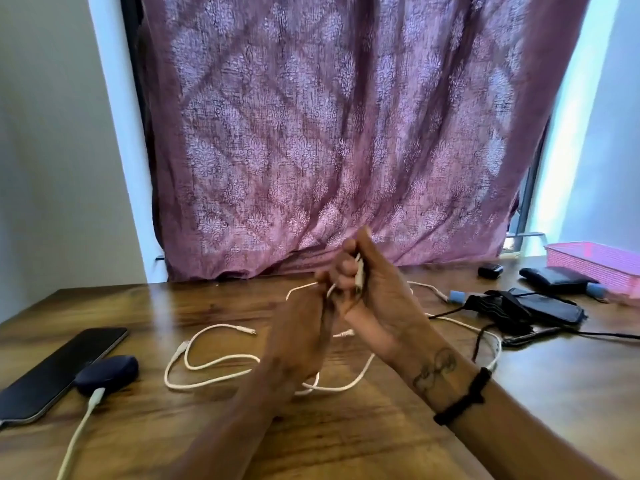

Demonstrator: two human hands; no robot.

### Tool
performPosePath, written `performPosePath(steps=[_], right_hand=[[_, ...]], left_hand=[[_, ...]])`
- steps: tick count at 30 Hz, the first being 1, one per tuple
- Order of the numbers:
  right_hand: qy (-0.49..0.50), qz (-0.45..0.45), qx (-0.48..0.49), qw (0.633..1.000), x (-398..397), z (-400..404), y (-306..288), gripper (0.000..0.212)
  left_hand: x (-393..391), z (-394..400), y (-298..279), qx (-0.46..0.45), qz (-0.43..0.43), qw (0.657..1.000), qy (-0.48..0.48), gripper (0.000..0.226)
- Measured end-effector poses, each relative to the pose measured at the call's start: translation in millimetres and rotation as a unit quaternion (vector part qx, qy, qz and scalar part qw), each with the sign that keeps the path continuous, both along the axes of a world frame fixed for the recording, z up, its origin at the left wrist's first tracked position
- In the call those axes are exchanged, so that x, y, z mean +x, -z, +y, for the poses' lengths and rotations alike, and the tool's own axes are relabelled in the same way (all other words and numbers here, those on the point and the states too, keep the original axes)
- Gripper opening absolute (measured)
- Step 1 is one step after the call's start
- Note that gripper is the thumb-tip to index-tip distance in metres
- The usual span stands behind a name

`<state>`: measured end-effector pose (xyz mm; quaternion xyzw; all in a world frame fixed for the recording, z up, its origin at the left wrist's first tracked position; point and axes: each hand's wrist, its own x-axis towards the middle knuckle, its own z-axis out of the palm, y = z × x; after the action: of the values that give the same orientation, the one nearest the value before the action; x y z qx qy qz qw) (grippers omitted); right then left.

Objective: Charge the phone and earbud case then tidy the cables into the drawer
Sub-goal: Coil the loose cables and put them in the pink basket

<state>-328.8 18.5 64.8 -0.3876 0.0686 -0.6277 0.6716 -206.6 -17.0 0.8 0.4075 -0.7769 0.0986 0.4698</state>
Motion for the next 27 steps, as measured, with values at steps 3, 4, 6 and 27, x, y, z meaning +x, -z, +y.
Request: performPosePath(steps=[3,4,6,27], right_hand=[[0.163,0.036,-0.048,0.985,-19.5,-17.5,-5.7,0.033],[0.239,0.082,-0.064,0.965,-26.0,-27.0,-3.1,0.031],[0.425,0.254,-0.130,0.859,-35.5,-40.5,6.8,0.030],[-0.083,0.048,-0.050,0.994,1.6,6.5,-5.2,0.036]], left_hand=[[-7.8,-1.5,1.7,0.036,-0.070,0.997,0.027,0.042],[-7.5,-2.9,0.4,0.058,-0.076,0.995,0.032,0.040],[-1.8,-8.2,-1.5,0.066,-0.064,0.995,0.030,0.034],[18.2,-25.2,-9.9,-0.038,-0.092,0.994,-0.053,0.027]])
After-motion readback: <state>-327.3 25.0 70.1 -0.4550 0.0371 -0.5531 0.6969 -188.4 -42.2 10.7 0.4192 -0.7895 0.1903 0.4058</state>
